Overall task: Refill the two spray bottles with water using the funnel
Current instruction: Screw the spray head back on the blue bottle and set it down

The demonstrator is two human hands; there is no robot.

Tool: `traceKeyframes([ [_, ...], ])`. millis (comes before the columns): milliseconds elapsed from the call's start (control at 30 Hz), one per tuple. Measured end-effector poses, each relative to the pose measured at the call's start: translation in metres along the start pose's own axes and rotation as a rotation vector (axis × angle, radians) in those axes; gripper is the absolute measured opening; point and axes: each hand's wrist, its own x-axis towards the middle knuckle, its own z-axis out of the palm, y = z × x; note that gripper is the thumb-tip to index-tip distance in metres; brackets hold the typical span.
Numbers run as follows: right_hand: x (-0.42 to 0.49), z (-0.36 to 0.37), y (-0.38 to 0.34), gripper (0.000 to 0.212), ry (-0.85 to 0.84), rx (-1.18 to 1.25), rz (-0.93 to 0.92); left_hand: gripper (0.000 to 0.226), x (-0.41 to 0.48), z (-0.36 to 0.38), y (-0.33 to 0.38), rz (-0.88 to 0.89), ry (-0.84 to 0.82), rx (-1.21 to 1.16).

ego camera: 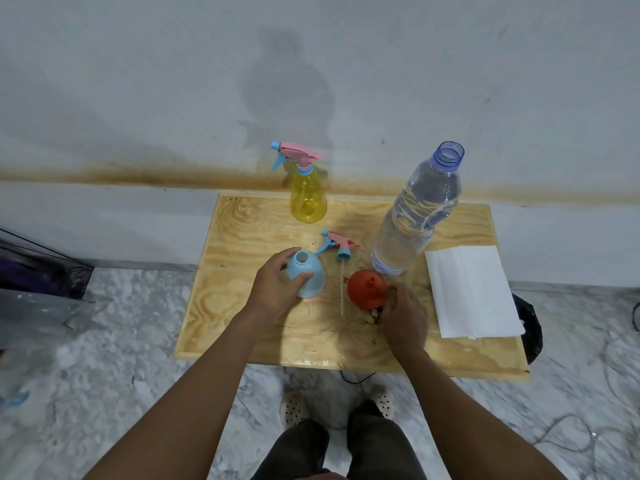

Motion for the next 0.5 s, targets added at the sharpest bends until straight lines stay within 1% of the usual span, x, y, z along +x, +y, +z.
traceKeyframes([
  [100, -0.005, -0.004, -0.011, 0.013, 0.078, 0.053, -0.008, 0.050, -0.001, -0.001, 0.000, 0.009, -0.008, 0.009],
  [167, -0.007, -0.010, -0.027, 0.012, 0.145, 0.083, -0.122, 0.049, -0.001, -0.001, -0.001, 0.025, -0.003, 0.021],
  [233, -0.001, -0.015, -0.048, 0.010, 0.167, 0.098, -0.255, 0.050, -0.001, 0.001, -0.004, 0.045, 0.003, 0.027],
  [300, 0.012, -0.017, -0.069, 0.014, 0.103, 0.076, -0.332, 0.057, -0.002, 0.003, -0.008, 0.051, -0.007, 0.044],
  [367, 0.029, -0.014, -0.087, 0.022, -0.015, 0.037, -0.355, 0.073, -0.002, 0.006, -0.015, 0.029, -0.032, 0.040],
  [433, 0.044, -0.006, -0.101, 0.032, -0.148, -0.018, -0.334, 0.086, -0.001, 0.009, -0.022, -0.011, -0.043, 0.011],
  [500, 0.054, 0.004, -0.110, 0.038, -0.267, -0.077, -0.254, 0.090, 0.000, 0.012, -0.025, -0.044, -0.041, -0.004],
])
